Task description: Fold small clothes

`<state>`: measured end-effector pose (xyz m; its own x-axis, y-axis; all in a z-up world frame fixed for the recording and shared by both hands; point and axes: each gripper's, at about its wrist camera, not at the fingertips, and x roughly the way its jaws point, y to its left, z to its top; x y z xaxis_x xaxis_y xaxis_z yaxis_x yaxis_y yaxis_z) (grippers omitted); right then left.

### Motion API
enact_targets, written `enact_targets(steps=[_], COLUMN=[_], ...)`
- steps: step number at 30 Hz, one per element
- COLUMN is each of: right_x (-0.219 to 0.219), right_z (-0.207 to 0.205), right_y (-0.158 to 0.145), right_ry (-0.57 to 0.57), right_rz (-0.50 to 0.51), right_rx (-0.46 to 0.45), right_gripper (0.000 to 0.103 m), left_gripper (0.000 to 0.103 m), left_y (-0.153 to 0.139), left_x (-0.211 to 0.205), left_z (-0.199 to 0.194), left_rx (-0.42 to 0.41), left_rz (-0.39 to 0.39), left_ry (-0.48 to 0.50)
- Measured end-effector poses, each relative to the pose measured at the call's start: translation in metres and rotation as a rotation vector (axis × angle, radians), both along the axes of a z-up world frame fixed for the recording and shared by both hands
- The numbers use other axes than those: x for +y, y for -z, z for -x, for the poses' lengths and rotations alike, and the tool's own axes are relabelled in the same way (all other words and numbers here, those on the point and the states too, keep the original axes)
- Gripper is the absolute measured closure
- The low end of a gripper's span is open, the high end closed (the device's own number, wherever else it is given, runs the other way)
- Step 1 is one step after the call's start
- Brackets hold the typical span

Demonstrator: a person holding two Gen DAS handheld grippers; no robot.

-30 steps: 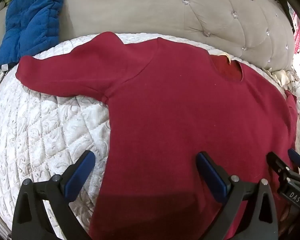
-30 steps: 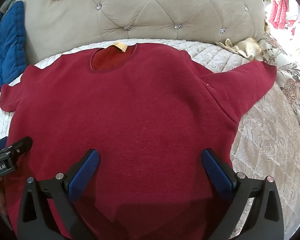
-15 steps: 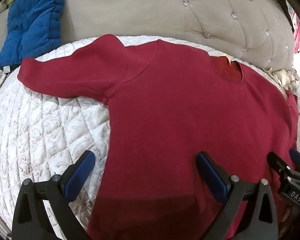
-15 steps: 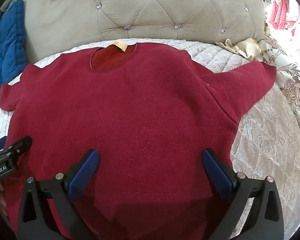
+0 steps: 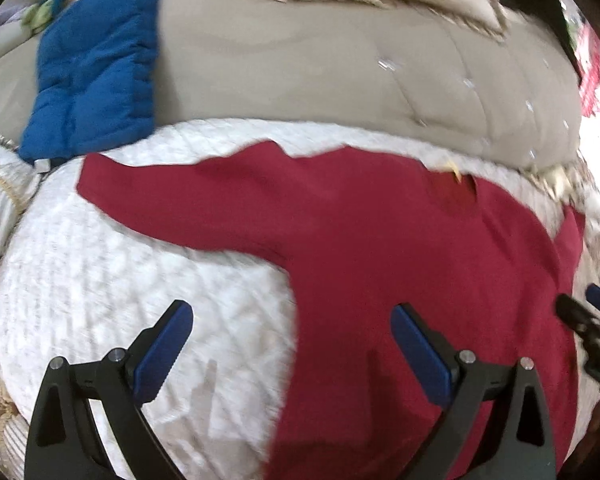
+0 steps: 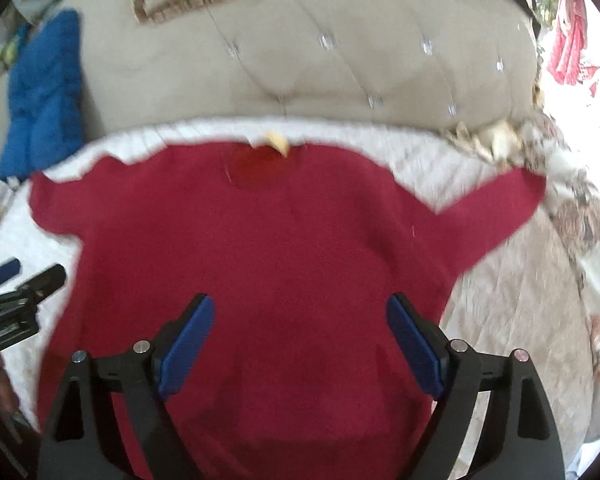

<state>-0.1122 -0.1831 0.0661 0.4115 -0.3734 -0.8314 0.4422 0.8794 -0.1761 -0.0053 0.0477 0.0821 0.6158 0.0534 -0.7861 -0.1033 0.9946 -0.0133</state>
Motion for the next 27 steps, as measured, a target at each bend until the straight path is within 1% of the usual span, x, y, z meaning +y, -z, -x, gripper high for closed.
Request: enact_targets(steps=[2,5,6,8,12,15,17,21,27], right_x=[0.001,-0.004,-0.006,-0.008,-0.013,-0.018,-0.02,-0.027,-0.028], right_z=[-0.007,-0.016,-0.018,-0.018,-0.019,-0.019,-0.019,-0.021,-0.025], right_y=[-0.011,-0.016,-0.015,-0.008,0.006,0.014,0.018,0.03,0.046], right_ry=[-0.018,-0.001,0.009,0.031,0.053,0.064,0.08,0.102,0.099], right_rz=[-0.031,-0.074,-0.091,-0.119,-0.153,-0.167,-0.174,-0.185,-0.173], right_rx=[-0.028,-0.067,-0.071,-0.073,-0.056,-0.053,-0.056,-0.037,-0.011], right_gripper=[0.033,0.033,0.033,0.033,0.033,0.033,0.033,0.033,0.033], left_gripper=[0.001,0.001,0.001,0.001,0.001,0.001,0.001,0.001,0.001], left_y=[-0.009,-0.023,-0.025,-0.031,-0.033,-0.028,-0.023,-0.012,0.005], left_x=[0.017,0.039,0.045,0.055,0.067,0.076,0.081,0.094,0.118], left_z=[-0.01,-0.025,-0.017,-0.022,-0.028,-0.028,-0.03,-0.035,-0.049], left_rx=[0.0,-0.026,-0.041,-0.054,-0.057,-0.057,-0.054,-0.033,0.009], left_rz=[-0.018,-0.051,-0.059,-0.066,-0.072,-0.085,-0.077,-0.035,0.009], left_ry=[-0.041,-0.072,-0.081,-0.095,-0.111,-0.133,-0.15,-0.176,-0.226])
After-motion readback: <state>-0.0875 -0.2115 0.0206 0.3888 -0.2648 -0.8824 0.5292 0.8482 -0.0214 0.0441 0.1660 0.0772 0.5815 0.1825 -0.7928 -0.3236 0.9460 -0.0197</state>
